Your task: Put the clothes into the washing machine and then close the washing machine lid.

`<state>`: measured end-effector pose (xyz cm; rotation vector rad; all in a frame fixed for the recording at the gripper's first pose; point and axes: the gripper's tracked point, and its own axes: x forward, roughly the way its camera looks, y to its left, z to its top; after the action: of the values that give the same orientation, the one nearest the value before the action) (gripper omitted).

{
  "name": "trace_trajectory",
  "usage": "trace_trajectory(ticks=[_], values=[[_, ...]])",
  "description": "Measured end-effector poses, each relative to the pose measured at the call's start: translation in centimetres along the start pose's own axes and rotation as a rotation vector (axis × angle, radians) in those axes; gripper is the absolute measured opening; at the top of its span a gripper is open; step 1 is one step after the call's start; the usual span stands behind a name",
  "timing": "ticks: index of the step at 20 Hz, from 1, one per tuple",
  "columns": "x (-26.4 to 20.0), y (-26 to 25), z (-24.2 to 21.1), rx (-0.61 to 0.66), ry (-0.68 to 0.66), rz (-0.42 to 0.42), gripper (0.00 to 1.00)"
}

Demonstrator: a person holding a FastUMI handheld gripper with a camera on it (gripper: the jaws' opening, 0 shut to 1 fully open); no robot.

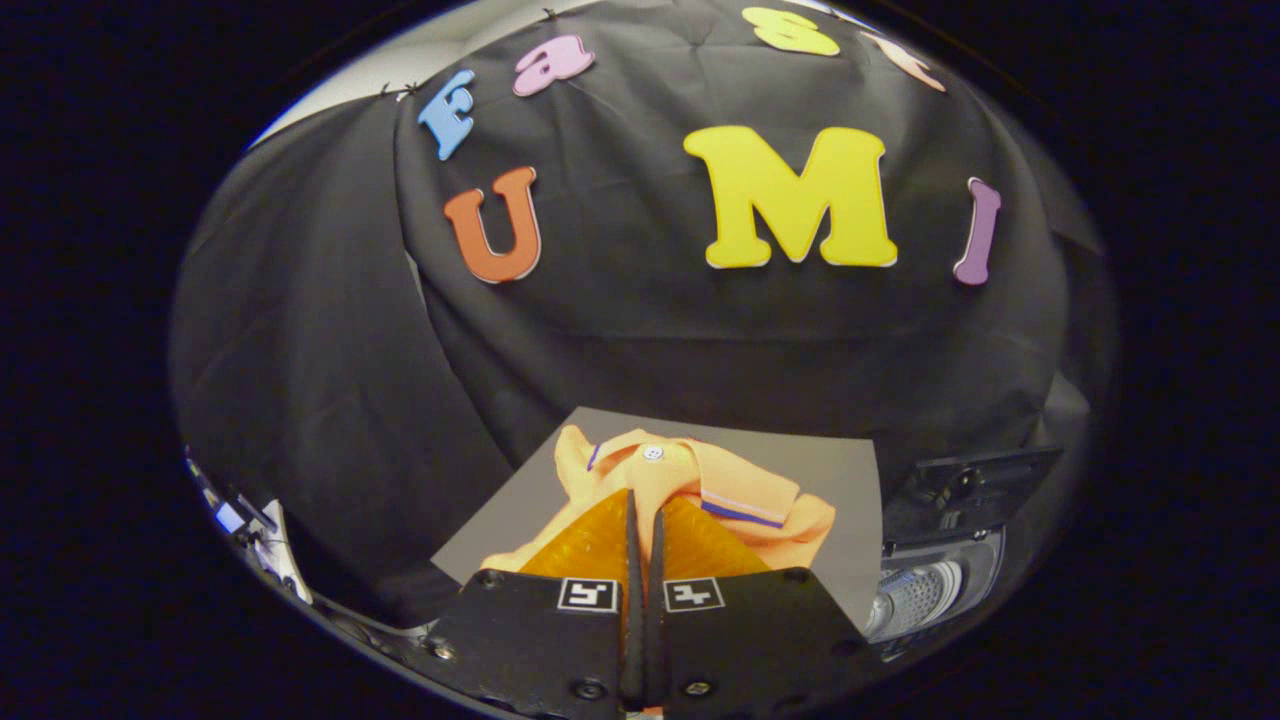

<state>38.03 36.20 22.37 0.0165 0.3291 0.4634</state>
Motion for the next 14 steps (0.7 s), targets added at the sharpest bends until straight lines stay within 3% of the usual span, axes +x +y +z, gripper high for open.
trace_trajectory(ticks=[8, 14], values=[[-15.0, 1.2, 7.2, -0.05, -0.291, 0.042, 0.04], [-27.0, -1.6, 10.8, -0.076, -0.441, -0.016, 0.04]])
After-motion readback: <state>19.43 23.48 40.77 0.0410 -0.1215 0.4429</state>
